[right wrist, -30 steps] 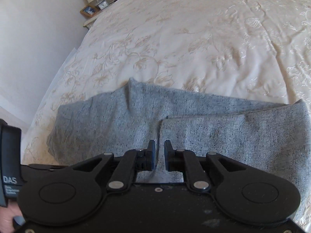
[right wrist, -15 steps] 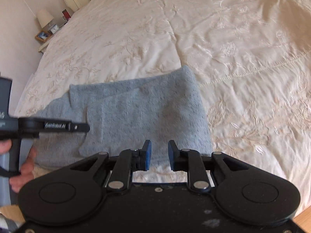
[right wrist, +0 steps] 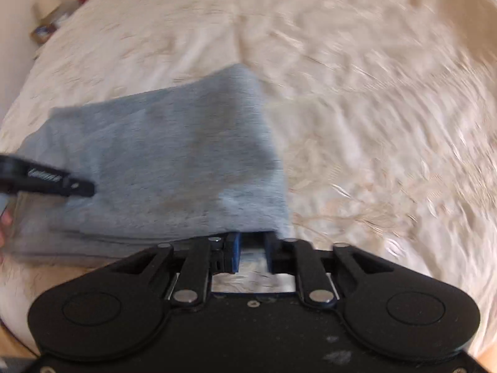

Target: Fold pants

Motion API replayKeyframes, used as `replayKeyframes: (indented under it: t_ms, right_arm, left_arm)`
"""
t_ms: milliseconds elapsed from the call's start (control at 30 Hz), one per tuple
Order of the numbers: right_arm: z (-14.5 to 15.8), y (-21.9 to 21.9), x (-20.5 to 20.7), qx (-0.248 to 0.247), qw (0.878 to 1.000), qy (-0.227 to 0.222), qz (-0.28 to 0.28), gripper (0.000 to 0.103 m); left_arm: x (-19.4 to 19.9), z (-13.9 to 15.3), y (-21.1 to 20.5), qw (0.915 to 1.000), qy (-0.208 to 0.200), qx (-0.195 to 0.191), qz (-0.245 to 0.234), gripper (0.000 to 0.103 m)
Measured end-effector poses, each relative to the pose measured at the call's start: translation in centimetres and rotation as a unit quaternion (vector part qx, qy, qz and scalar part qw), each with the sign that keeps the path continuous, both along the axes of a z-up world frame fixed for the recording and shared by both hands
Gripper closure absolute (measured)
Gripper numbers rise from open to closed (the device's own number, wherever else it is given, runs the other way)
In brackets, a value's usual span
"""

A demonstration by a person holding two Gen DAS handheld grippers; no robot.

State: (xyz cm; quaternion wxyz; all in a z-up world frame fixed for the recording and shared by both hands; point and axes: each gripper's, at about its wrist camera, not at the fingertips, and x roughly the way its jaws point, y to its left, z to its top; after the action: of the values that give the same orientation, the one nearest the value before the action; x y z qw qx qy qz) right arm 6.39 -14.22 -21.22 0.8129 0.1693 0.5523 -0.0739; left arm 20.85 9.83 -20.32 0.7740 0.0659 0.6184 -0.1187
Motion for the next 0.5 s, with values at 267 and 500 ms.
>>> replayKeyframes:
  t_ms: [267,500]
  right_arm:
    - [5.4,-1.9,-1.4,-0.009,0.998,-0.032,0.05,0.084]
    - [0.6,0.0,5.6,0.002,0.988,0.002,0.155,0.087]
  left_arm:
    - [-0.2,-0.3,-0.6,0.9998,-0.007,0.008,0.015,0.052]
    - [-1.2,-0.7,-1.0,0.9988,-0.026,0.028,0.031,0.04]
